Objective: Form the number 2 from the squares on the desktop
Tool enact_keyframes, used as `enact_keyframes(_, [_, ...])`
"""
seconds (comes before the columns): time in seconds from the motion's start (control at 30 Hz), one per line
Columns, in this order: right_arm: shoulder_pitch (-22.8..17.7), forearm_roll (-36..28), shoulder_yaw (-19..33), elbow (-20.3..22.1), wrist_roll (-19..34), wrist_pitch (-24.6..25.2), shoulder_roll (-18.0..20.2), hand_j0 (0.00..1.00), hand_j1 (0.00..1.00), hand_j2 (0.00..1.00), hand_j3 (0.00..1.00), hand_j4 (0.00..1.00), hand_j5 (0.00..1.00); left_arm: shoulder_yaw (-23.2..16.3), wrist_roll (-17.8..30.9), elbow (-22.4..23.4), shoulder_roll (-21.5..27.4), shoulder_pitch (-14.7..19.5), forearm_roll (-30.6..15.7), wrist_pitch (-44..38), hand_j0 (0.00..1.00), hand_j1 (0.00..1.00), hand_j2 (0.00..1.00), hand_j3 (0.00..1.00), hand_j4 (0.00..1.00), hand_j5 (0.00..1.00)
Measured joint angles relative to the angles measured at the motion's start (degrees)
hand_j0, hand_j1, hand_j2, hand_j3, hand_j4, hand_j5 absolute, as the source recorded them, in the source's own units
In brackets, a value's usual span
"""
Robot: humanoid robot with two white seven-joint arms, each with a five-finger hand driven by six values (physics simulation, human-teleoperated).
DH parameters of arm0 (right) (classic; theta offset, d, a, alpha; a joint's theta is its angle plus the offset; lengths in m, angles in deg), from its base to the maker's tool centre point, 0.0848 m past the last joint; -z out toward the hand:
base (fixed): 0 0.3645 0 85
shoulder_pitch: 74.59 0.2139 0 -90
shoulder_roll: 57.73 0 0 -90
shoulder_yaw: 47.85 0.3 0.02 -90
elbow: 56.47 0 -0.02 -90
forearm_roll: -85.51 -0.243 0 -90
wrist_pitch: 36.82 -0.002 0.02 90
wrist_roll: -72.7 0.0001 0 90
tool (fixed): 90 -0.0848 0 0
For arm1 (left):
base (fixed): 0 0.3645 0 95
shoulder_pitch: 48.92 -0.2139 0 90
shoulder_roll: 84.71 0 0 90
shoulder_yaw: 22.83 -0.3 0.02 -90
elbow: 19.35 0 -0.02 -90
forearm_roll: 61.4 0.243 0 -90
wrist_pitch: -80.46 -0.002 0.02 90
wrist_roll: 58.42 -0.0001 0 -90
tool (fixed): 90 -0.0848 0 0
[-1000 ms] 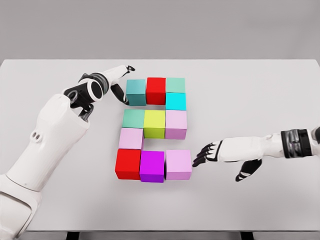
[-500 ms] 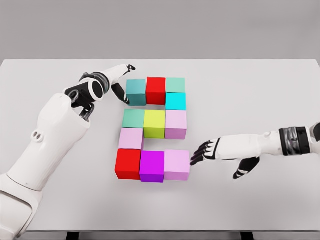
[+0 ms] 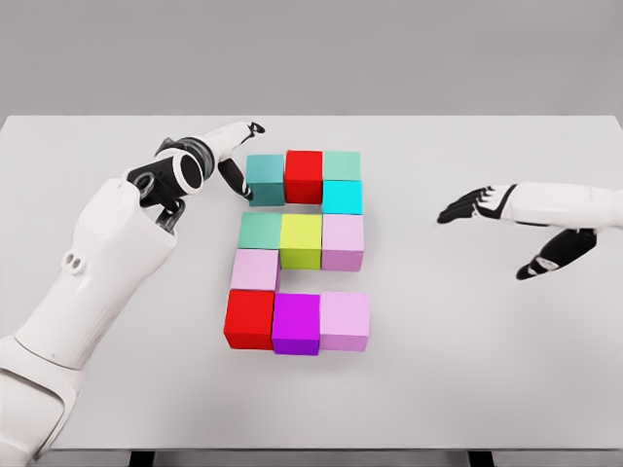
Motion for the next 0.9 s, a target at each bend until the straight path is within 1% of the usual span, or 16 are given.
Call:
enact_keyframes(0.3, [-0.26,-0.31,0.17,0.07,0.0,-0.01,0.72,1.0,1.0,1.0,1.0,1.0,1.0,-0.01,0.0,0.0,0.0,0.09,0.54,0.0,0.99,0.99,0.99,0.99,0.99,0.99])
enact_keyframes(0.9, [-0.35,-0.27,0.18,0.47,0.0,-0.01,0.81,1.0,1.0,1.0,1.0,1.0,1.0,-0.01,0.0,0.01,-0.25,0.53,2.18,0.0,0.99,0.99,0.99,0.99,0.99,0.99])
